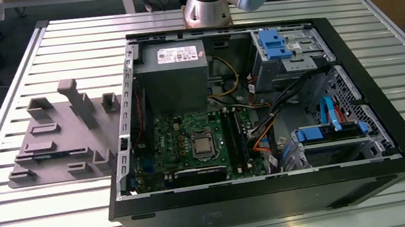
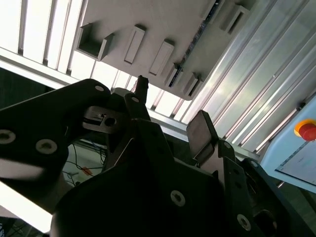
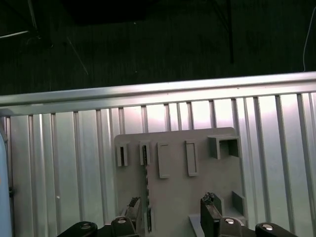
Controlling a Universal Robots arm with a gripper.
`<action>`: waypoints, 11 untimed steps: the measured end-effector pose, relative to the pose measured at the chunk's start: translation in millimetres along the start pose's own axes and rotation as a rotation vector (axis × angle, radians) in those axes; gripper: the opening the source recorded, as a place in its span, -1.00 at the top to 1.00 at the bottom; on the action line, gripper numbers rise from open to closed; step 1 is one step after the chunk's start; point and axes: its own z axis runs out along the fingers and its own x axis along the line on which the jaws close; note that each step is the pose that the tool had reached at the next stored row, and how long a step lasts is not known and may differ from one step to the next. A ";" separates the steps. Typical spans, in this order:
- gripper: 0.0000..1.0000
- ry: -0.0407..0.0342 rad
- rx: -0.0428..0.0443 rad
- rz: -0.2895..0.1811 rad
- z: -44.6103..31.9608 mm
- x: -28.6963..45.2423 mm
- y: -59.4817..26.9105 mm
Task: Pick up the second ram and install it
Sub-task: 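Pick up the second ram and move it above second insertion slot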
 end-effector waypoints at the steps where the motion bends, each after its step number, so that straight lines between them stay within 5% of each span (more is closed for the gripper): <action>1: -0.18 -0.0001 0.0002 0.000 0.6 0.0 0.0; 11: -0.18 -0.0001 0.0009 0.000 5.3 0.1 -0.2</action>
